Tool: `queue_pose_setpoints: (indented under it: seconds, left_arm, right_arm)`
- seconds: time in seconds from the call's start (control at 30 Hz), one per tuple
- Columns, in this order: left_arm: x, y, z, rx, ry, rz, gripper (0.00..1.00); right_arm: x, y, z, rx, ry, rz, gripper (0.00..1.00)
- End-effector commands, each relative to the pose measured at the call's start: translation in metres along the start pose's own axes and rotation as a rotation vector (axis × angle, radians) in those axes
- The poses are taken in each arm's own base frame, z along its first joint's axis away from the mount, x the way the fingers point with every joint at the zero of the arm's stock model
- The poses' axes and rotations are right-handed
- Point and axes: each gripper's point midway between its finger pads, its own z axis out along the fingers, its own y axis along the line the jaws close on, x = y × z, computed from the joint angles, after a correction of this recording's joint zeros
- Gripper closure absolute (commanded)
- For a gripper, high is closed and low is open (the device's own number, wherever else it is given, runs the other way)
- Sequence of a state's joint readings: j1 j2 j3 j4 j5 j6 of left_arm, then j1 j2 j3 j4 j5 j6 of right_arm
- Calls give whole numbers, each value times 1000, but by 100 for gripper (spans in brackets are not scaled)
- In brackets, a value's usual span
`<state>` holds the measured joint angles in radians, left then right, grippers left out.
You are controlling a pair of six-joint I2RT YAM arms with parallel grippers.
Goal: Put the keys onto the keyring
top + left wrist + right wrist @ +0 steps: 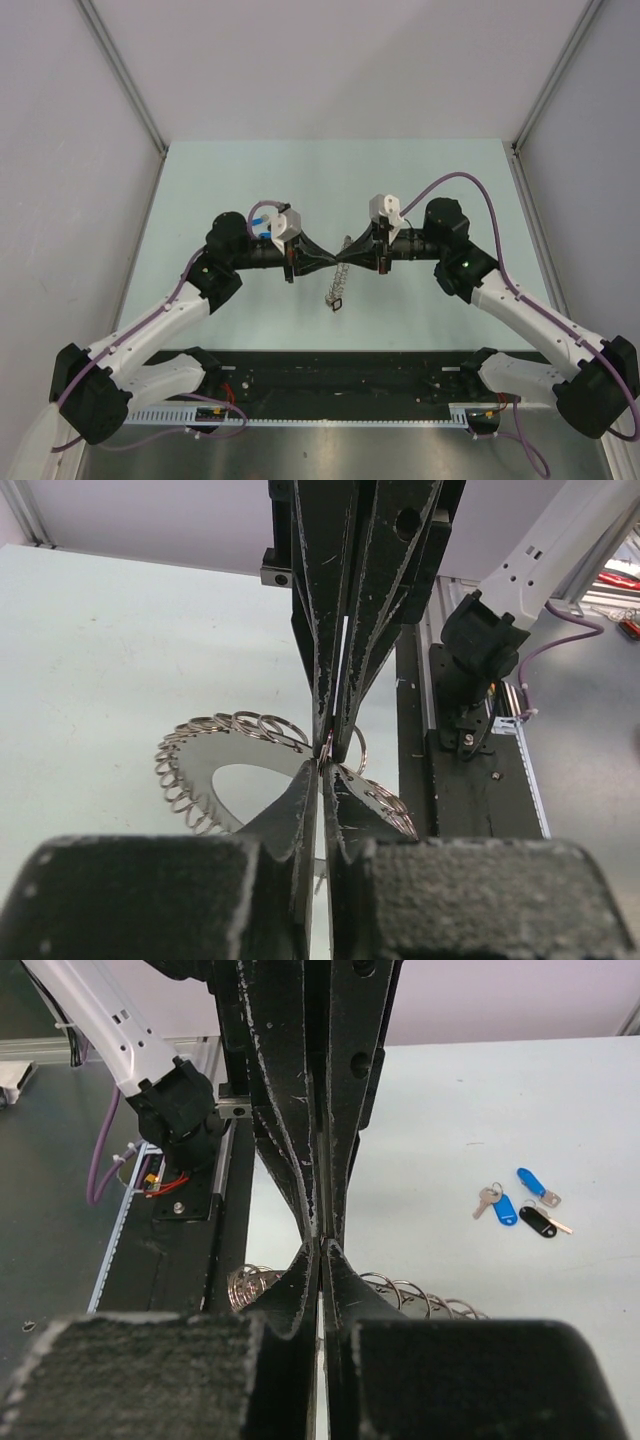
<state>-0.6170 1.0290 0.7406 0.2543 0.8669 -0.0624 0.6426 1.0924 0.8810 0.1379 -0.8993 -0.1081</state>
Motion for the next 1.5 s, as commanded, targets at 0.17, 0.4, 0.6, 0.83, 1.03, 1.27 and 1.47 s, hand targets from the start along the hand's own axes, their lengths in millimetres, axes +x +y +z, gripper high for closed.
queue_pose_setpoints:
  seconds: [0.17, 0.4, 0.6, 0.83, 1.03, 1.27, 1.47]
  left_arm:
    - [-17, 1, 1, -11, -24, 86, 100]
    - [-12, 7, -8, -55, -31, 308, 100]
    - [-3, 6, -11, -79, -90, 328, 100]
    - [2, 2, -15, -94, -147, 296, 100]
    - [-2, 6, -16, -125, -164, 261, 100]
    - [1, 16, -16, -180, -150, 212, 100]
    - [2, 27, -17, -246, -146, 126, 100]
  right_arm:
    - [-4, 0, 3, 9, -1, -28, 88]
    - [-21, -24, -25, 194, -31, 46, 32]
    - [-19, -25, -40, 266, -10, 64, 28]
    - [1, -25, -34, 248, 53, 82, 39]
    - [17, -9, -5, 154, 86, 120, 45]
    - [30, 7, 14, 90, 120, 141, 48]
    - [23, 27, 17, 14, 110, 87, 60]
